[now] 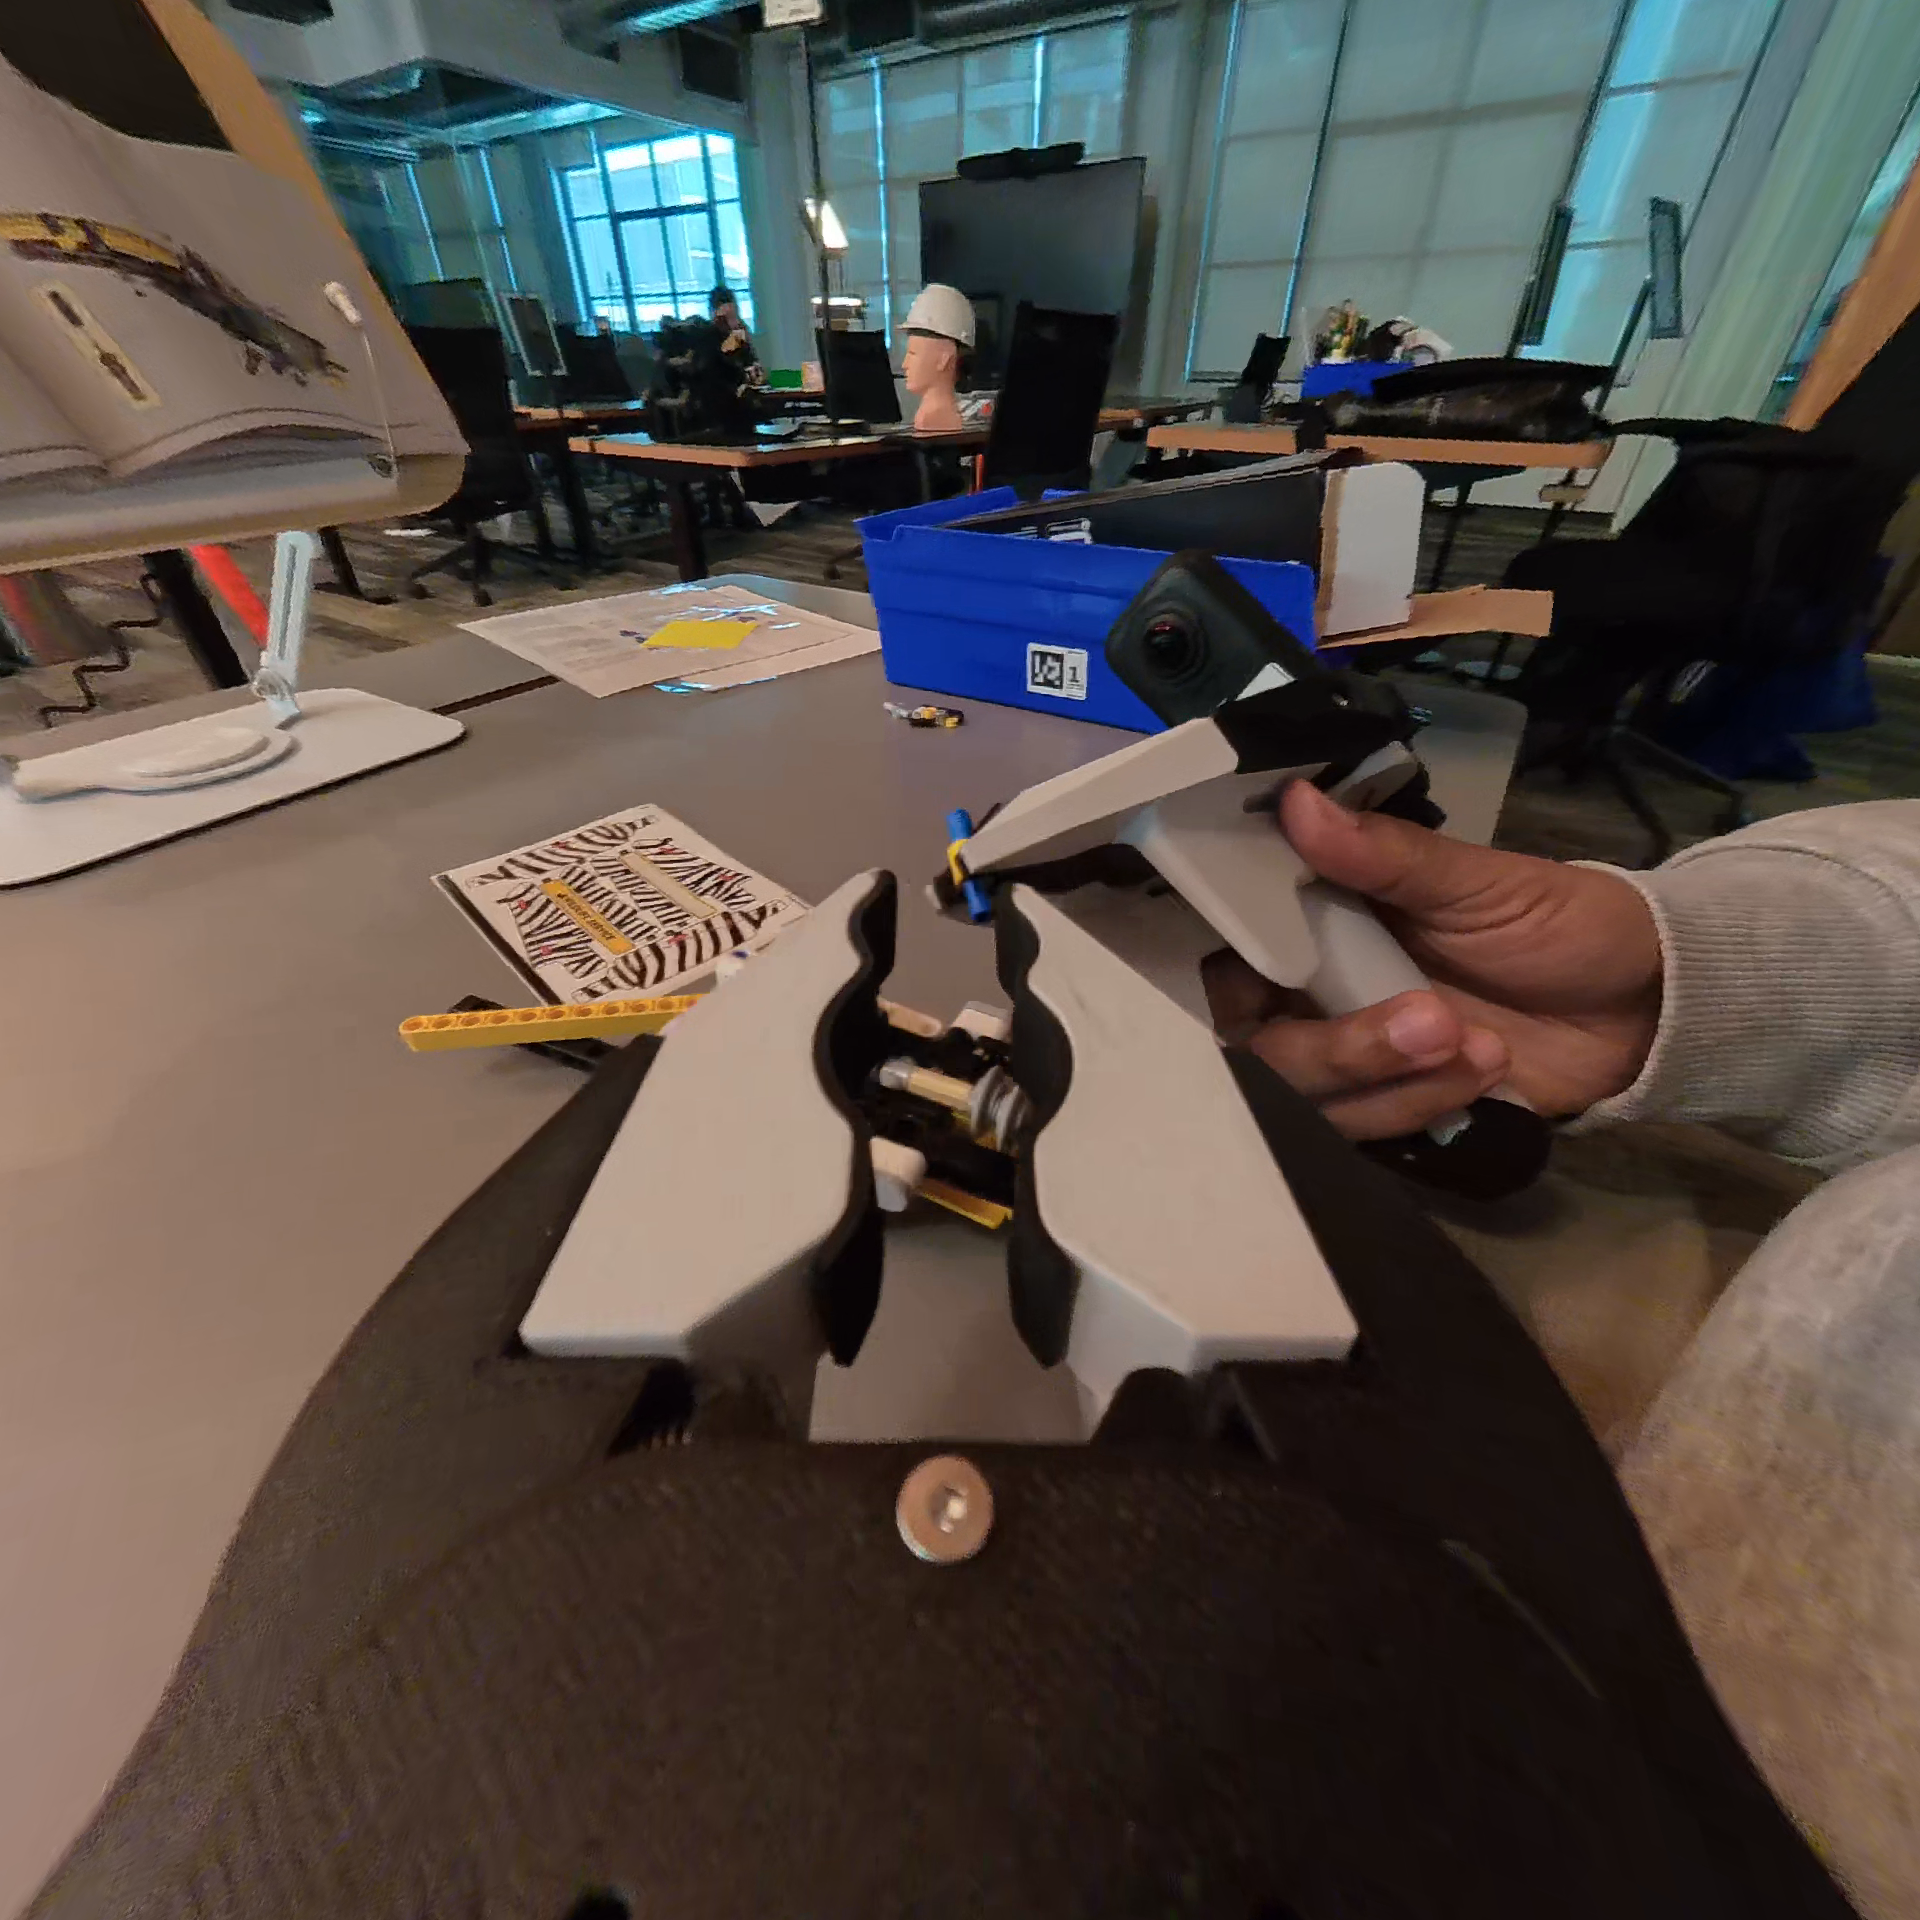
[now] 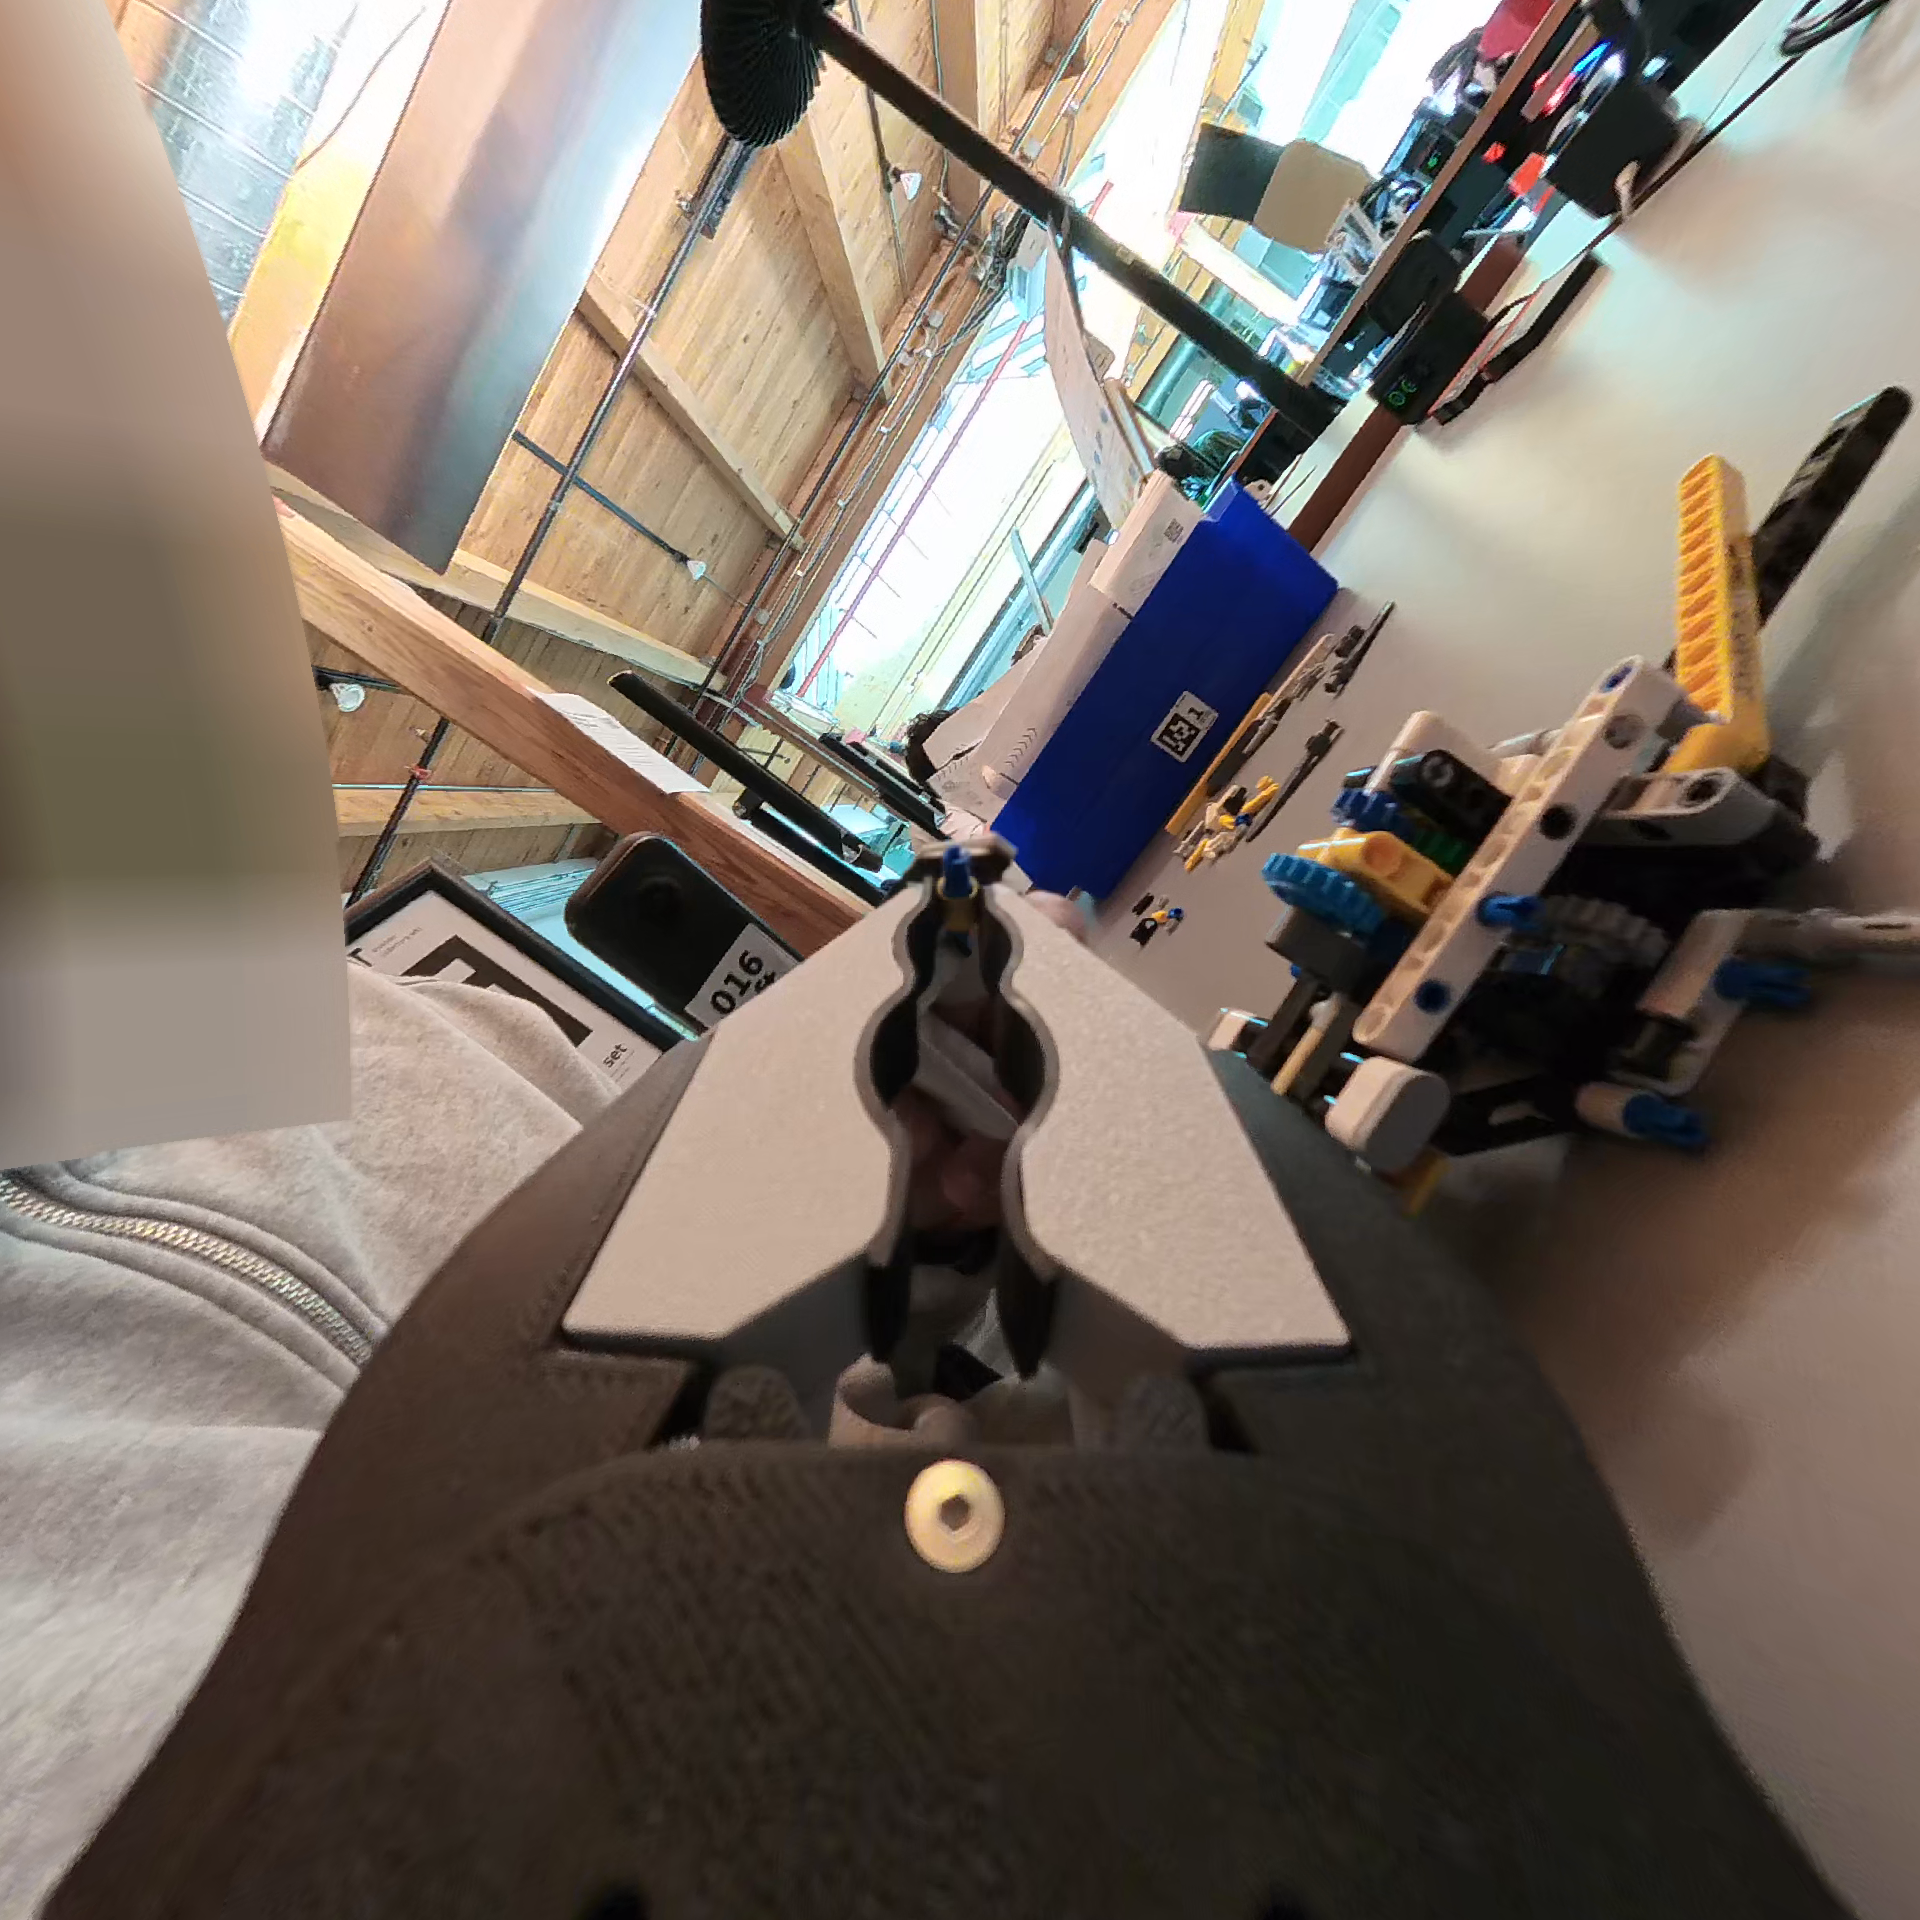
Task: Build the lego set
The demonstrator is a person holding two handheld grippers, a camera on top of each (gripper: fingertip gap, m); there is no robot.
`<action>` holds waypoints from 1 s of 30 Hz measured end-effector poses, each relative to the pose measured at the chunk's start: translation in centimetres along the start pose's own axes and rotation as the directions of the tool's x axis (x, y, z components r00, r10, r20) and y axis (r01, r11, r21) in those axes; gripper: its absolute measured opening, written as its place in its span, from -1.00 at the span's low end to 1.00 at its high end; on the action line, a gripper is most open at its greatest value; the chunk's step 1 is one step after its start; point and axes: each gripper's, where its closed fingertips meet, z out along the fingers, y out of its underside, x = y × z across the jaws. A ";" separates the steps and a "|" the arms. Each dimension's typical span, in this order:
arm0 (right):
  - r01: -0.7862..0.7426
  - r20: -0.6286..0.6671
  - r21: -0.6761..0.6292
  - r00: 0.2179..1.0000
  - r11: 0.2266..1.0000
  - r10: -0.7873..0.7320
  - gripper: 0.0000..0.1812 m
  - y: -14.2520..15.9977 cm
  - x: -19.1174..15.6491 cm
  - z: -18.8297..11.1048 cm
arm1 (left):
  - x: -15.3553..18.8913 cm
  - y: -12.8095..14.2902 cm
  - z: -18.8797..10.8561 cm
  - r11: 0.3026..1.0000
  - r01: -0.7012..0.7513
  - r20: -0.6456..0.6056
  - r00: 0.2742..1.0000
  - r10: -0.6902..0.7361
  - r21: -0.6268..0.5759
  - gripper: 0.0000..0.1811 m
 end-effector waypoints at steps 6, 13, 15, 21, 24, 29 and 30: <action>-0.012 0.003 -0.002 1.000 1.000 0.012 -0.95 0.0 0.1 -0.1 | 0.3 -0.1 -0.1 1.000 0.010 -0.030 1.000 -0.010 0.006 -0.97; 0.021 0.006 0.013 1.000 1.000 -0.021 -0.74 -0.6 -0.1 -0.4 | 0.0 -0.4 -0.3 1.000 0.004 -0.020 1.000 -0.004 0.023 -0.98; 0.028 -0.005 0.031 1.000 0.999 -0.028 -0.76 -1.1 0.0 -0.8 | 0.0 -0.4 -0.3 0.999 0.023 -0.029 0.999 -0.023 0.025 -0.98; 0.011 -0.003 0.044 1.000 0.999 -0.011 -0.83 -1.2 0.0 -0.9 | 0.2 -0.4 -0.2 0.999 0.030 -0.044 0.999 -0.029 0.028 -0.98; 0.011 -0.002 0.036 1.000 0.999 -0.011 -0.91 -1.0 0.0 -0.8 | 0.3 -0.4 -0.2 0.999 0.033 -0.054 0.998 -0.031 0.029 -0.98; 0.078 -0.013 0.020 0.997 0.997 -0.078 -0.97 -1.1 -0.4 -0.9 | 0.5 -0.3 -0.2 0.998 0.059 -0.070 0.996 -0.057 0.027 -0.97; 0.102 -0.013 0.026 0.995 0.994 -0.101 -0.98 -1.5 -0.7 -1.0 | 0.4 -0.4 -0.1 0.996 0.083 -0.074 0.994 -0.080 0.026 -0.97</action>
